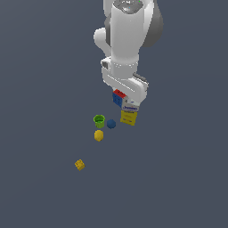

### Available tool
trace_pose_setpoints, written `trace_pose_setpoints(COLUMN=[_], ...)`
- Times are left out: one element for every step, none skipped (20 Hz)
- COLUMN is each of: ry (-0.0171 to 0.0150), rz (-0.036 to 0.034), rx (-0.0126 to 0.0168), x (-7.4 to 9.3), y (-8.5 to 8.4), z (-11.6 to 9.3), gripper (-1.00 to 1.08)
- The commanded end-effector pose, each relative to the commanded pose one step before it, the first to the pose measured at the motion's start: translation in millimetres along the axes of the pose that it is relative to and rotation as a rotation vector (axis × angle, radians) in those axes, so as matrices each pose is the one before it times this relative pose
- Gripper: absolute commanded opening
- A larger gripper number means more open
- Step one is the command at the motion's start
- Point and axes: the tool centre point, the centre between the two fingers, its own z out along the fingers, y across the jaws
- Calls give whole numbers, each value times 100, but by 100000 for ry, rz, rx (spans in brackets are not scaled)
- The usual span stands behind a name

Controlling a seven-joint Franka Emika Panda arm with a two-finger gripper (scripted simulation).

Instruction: Pick up a designated object from a clutter of objects.

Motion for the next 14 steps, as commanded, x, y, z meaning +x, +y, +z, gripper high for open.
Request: trace_pose_setpoints(ry=[83, 0, 0, 0, 0, 0, 0, 0, 0, 62, 0, 57, 0, 0], rz=[-10, 0, 0, 0, 0, 0, 0, 0, 0, 14, 0, 3, 0, 0], rx=[166, 0, 0, 0, 0, 0, 0, 0, 0, -28, 0, -39, 0, 0], x=[132, 61, 63, 63, 62, 60, 59, 62, 66, 53, 70, 47, 61, 55], y=[1799, 691, 666, 641, 614, 586, 558, 532, 504, 470, 446, 400, 375, 335], z=[-1945, -731, -708, -683, -656, -626, -599, -575, -550, -535, -494, -465, -417, -373], gripper=[-100, -100, -100, -100, -100, -100, -100, -100, -100, -100, -100, -100, -100, -100])
